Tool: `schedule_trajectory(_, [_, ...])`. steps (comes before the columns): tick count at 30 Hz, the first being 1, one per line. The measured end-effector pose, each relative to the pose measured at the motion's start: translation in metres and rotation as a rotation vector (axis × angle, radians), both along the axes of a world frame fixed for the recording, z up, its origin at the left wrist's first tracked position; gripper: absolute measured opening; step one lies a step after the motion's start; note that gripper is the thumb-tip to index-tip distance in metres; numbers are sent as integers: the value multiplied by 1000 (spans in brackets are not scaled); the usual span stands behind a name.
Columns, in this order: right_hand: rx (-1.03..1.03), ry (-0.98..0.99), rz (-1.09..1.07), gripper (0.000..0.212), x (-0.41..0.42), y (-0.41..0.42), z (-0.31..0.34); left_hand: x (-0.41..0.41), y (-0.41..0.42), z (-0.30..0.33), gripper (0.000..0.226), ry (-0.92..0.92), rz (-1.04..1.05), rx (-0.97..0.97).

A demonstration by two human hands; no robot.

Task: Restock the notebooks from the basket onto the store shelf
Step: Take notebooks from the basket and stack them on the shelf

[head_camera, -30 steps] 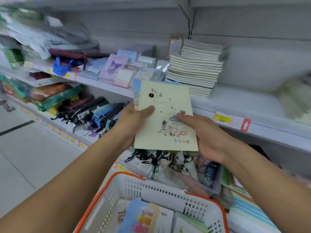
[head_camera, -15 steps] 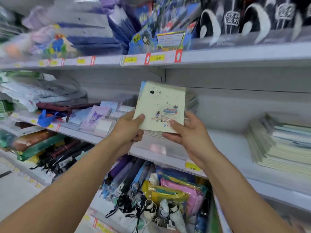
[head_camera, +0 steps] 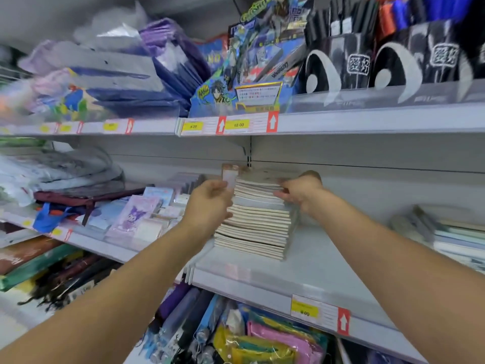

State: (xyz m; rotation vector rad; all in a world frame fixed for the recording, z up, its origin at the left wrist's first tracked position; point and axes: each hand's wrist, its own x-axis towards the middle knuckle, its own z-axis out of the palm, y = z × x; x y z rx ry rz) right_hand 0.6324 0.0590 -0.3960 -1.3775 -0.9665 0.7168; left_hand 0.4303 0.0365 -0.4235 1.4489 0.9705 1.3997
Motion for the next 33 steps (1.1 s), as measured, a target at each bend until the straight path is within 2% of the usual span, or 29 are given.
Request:
schedule_trajectory(3, [-149,-389,-128,43,1,9,1,-26,-18,-17,18,204,-6,88])
schedule_trajectory(7, [-164,-423,-176,59,1,19,-1,-50,-16,-14,12,292,3,58])
schedule_trajectory(10, [-152,-553,-265,52,-3,23,-6,-59,-17,-11,6,316,11,67])
schedule_trajectory(12, [-1,-606,-370,38,-9,15,-15,-66,-26,-23,7,390,8,88])
schedule_trajectory(13, [152,-593,-402,34,-15,5,-22,-71,-34,-31,7,423,6,99])
schedule_trajectory(15, [497,-559,-408,45,-42,-35,-49,-85,-57,-56,8,483,-30,85])
schedule_trajectory(17, [615,-518,-240,52,-86,-81,-109,-105,-84,-94,11,639,-111,-7])
schedule_trajectory(19, [396,-595,105,47,-131,-117,-201,-131,-113,-145,18,842,-239,-165])
schedule_trajectory(20, [144,-694,348,40,-149,-132,-252,-145,-125,-172,21,947,-299,-246])
schedule_trajectory(21, [-192,-828,593,43,-162,-146,-303,-159,-136,-193,24,1092,-381,-319])
schedule_trajectory(22, [-523,-937,794,67,-166,-159,-351,-171,-146,-209,27,1281,-470,-372])
schedule_trajectory(23, [-769,-999,916,95,-165,-170,-397,-182,-151,-216,30,1459,-526,-400])
schedule_trajectory(24, [-883,-1010,934,116,-162,-181,-431,-191,-153,-218,32,1558,-540,-397])
schedule_trajectory(25, [-904,-999,881,132,-158,-192,-458,-196,-152,-215,32,1516,-523,-374])
schedule_trajectory(26, [-884,-972,824,144,-155,-201,-479,-199,-151,-209,31,1395,-466,-339])
schedule_trajectory(28, [-887,-938,753,157,-156,-214,-506,-204,-148,-203,32,1202,-318,-261])
schedule_trajectory(30, [-943,-1005,692,157,-159,-218,-518,-206,-145,-206,33,1298,-280,-192])
schedule_trajectory(33, [-983,-1096,698,157,-163,-213,-514,-204,-143,-216,40,1614,-406,-209])
